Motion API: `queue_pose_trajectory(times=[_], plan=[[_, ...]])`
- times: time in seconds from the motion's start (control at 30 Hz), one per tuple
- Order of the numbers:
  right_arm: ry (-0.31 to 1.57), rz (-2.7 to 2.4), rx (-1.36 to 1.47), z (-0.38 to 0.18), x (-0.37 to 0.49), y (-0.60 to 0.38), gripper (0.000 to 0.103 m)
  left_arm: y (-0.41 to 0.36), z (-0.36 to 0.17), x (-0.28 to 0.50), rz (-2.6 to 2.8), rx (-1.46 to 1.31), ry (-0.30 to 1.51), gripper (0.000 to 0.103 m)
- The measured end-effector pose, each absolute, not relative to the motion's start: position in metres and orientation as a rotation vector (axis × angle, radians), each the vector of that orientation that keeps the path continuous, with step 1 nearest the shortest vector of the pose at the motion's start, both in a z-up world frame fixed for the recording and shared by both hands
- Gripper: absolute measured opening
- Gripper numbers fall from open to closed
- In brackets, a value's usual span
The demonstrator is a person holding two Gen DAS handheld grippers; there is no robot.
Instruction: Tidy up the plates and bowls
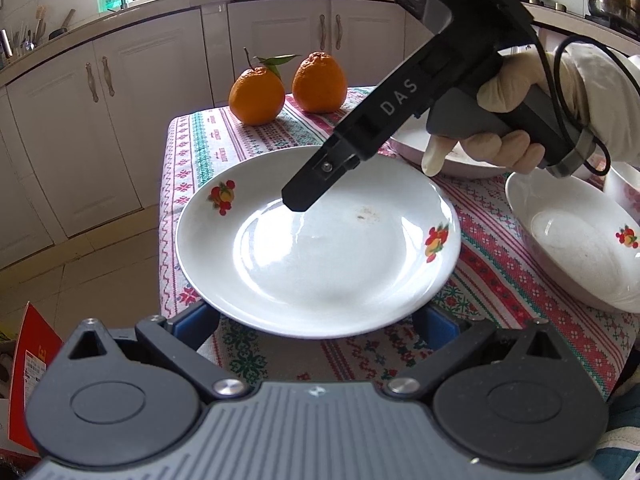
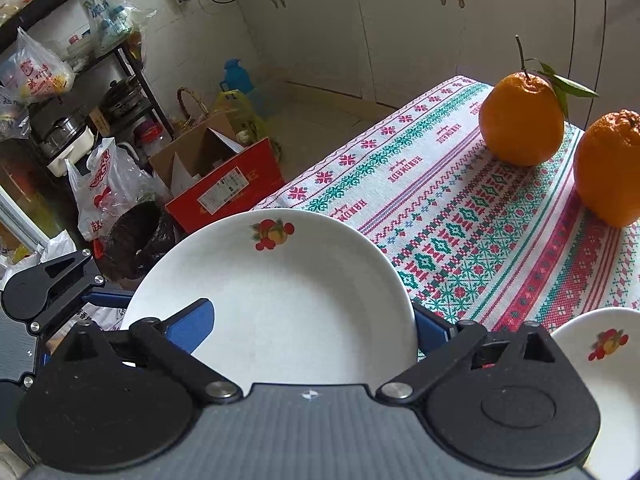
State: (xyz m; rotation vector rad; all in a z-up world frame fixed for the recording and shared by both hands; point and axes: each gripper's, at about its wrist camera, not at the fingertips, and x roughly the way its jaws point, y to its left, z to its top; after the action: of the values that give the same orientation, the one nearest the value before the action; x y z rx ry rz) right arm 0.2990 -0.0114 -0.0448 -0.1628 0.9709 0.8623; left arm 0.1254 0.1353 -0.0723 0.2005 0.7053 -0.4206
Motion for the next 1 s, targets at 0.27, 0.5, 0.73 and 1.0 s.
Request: queue_pose_trajectory(times=[0.27, 0.5, 0.73, 1.0], plan=[[0.912, 0.807, -0.17, -0.016, 0.267, -0.033, 0.103, 0.133, -0.063, 0.102, -0.396, 0.195, 0.713, 0.102], [0.852, 0.745, -0.149, 0.007, 0.219, -0.059, 0.103, 0.122, -0.051, 0.076, -0.399, 0.184, 0.685, 0.102], [0.777, 0.659, -0.125, 0.024, 0.162, -0.098, 0.103, 0.097, -0.047, 0.051, -0.436, 0.19, 0.656, 0.102], [0.741, 0.517, -0.093, 0.018, 0.106, -0.152, 0.103, 0.061, -0.054, 0.03, -0.504, 0.217, 0.626, 0.102]])
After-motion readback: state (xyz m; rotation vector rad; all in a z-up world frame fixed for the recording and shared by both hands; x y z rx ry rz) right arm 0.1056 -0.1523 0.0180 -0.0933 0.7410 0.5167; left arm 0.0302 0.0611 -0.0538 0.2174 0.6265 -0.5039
